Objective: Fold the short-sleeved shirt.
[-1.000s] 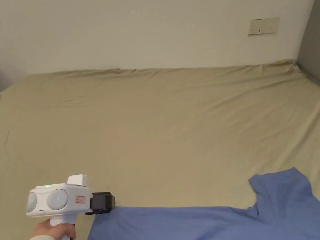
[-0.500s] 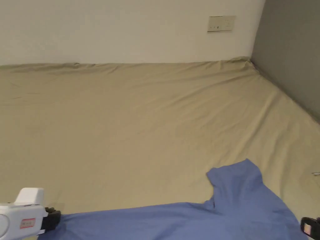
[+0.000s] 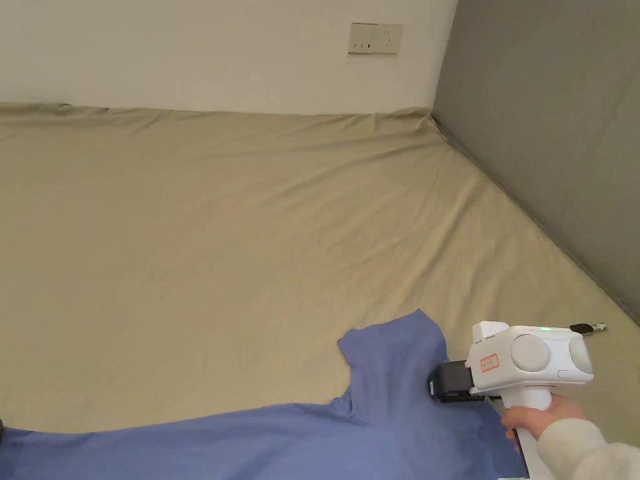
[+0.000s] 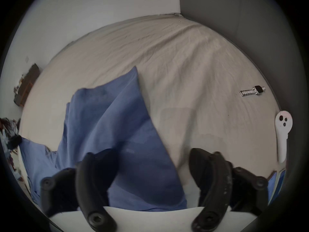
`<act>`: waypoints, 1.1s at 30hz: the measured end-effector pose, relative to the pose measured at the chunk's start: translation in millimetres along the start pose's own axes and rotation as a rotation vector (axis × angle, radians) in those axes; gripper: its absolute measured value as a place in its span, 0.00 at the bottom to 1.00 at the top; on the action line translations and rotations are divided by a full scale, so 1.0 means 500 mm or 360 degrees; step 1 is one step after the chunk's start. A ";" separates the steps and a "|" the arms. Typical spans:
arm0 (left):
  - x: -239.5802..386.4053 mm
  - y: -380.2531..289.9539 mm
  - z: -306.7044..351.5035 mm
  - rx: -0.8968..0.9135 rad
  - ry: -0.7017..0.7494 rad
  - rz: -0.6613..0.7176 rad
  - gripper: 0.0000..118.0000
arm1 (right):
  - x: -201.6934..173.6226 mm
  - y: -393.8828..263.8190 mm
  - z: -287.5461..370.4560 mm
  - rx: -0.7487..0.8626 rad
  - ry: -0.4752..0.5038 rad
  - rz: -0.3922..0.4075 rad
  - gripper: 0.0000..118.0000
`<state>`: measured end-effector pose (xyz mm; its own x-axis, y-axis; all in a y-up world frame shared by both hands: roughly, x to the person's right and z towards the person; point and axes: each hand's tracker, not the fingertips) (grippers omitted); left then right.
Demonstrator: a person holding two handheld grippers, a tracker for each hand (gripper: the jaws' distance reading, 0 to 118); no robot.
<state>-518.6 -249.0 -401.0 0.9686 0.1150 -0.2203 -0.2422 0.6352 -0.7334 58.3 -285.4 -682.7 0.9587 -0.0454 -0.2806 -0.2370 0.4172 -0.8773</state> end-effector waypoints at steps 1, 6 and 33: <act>0.000 0.001 -0.002 -0.0009 -0.0004 0.0002 0.03 | -0.013 -0.003 0.007 0.0021 -0.0059 0.0077 0.66; 0.002 -0.003 -0.019 -0.0032 -0.0009 0.0031 0.03 | -0.031 -0.018 0.037 0.0071 0.0014 0.0167 0.09; 0.012 -0.304 0.448 0.0056 -0.0085 0.0107 0.03 | 0.056 -0.450 0.523 0.0378 0.0410 0.0009 0.01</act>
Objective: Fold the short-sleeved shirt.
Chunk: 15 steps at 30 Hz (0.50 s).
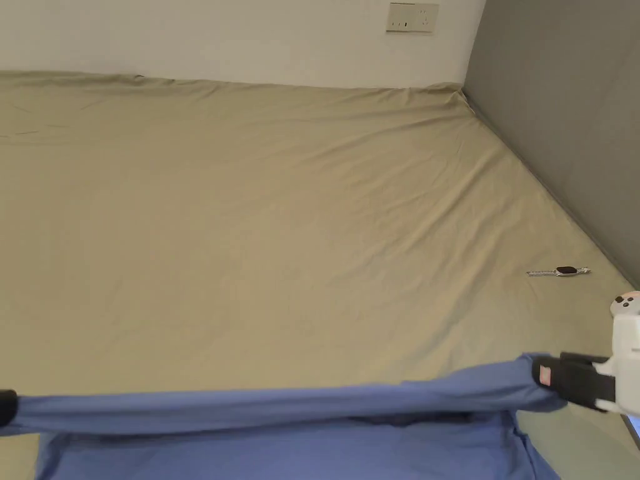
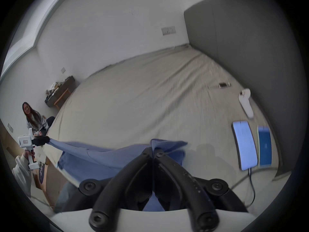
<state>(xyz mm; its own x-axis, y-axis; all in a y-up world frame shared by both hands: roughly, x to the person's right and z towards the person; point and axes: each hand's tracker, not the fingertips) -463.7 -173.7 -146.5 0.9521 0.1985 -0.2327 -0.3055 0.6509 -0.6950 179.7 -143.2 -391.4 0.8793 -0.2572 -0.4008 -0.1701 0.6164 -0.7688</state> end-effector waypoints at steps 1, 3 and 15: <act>0.001 -0.028 0.009 -0.0050 -0.0014 0.0031 0.03 | 0.004 -0.031 0.006 -0.0044 0.0007 -0.0011 0.01; 0.005 -0.088 0.021 -0.0147 -0.0032 0.0060 0.03 | 0.020 -0.091 0.006 -0.0144 0.0005 -0.0068 0.01; -0.016 -0.229 -0.048 -0.0375 0.0051 0.0304 0.10 | 0.059 -0.236 -0.057 -0.0417 -0.0066 -0.0171 0.10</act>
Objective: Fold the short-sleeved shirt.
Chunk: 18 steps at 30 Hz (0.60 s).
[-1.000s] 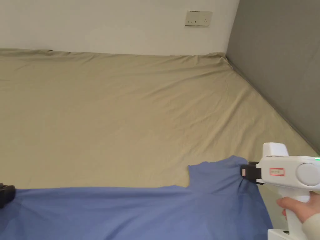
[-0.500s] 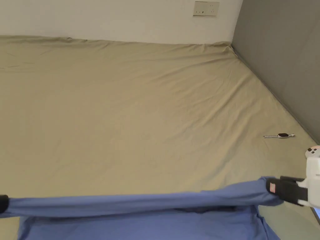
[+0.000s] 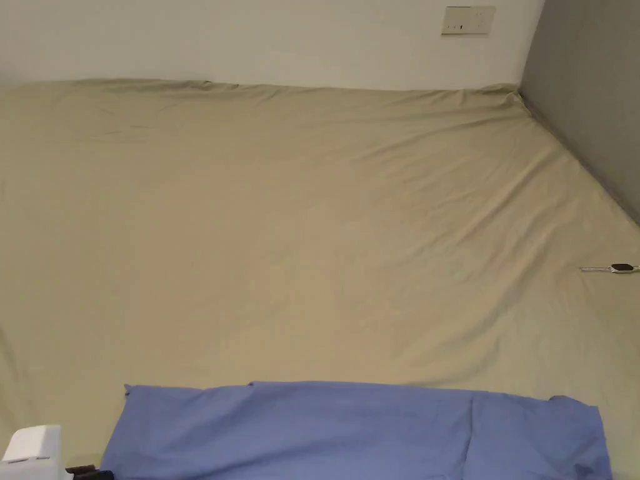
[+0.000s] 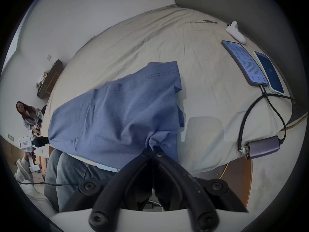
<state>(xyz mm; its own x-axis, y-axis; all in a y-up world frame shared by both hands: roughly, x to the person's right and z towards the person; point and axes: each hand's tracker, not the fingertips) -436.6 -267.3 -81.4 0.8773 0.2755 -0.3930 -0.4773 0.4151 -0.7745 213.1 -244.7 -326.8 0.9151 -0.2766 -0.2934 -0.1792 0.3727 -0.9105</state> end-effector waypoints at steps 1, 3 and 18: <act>0.002 0.001 0.005 0.0003 -0.0005 -0.0021 0.35 | -0.005 0.001 0.010 0.0005 -0.0007 0.0016 0.37; 0.014 0.006 0.030 0.0030 0.0062 -0.0133 0.98 | -0.017 0.007 0.050 0.0125 -0.0078 0.0089 0.95; -0.008 0.114 0.141 0.0344 -0.0398 0.0133 0.00 | -0.055 0.067 0.253 0.0703 0.0137 -0.0064 0.00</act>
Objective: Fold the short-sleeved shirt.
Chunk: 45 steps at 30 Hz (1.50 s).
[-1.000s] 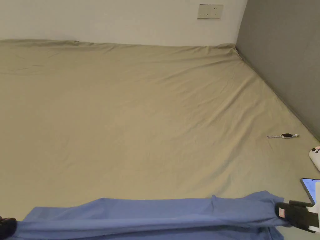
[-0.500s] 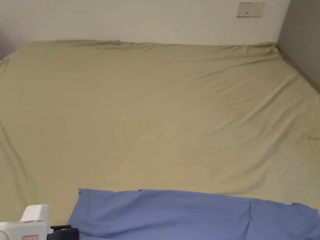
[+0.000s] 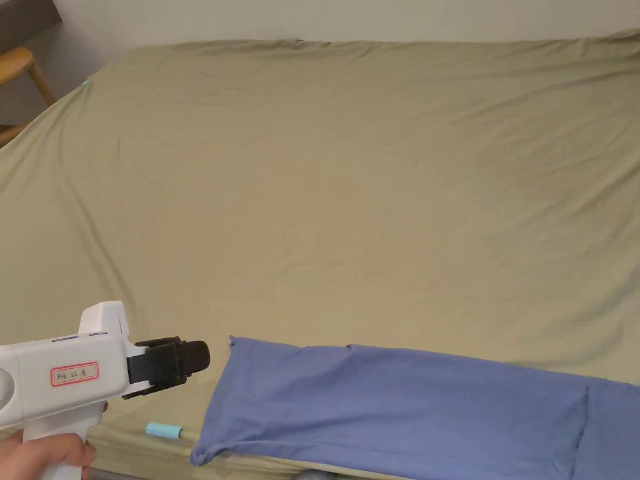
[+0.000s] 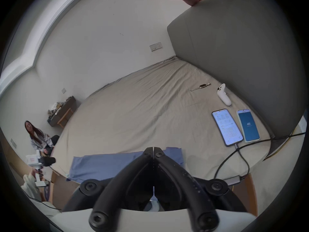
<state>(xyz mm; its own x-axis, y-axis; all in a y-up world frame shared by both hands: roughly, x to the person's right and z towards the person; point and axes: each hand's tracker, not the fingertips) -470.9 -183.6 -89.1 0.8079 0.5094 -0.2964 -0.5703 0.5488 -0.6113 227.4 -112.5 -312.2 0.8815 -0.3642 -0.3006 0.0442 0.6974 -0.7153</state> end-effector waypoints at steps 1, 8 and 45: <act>-0.014 0.000 -0.011 -0.0059 -0.0027 0.0027 0.00 | -0.001 -0.003 -0.002 0.0009 -0.0016 -0.0006 0.00; -0.138 0.033 -0.102 -0.0385 -0.0197 0.0315 0.00 | -0.023 -0.009 -0.039 -0.0094 -0.0061 -0.0008 0.00; -0.140 0.097 -0.232 -0.0546 -0.0198 0.0149 0.04 | -0.094 -0.040 -0.156 -0.0276 -0.0014 -0.0015 0.00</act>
<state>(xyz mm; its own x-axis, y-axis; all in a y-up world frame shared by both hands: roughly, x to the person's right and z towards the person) -537.7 -269.5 -183.1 0.7183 0.6350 -0.2841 -0.5407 0.2527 -0.8024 148.3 -157.6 -332.9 0.8855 -0.3643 -0.2884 -0.0287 0.5766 -0.8165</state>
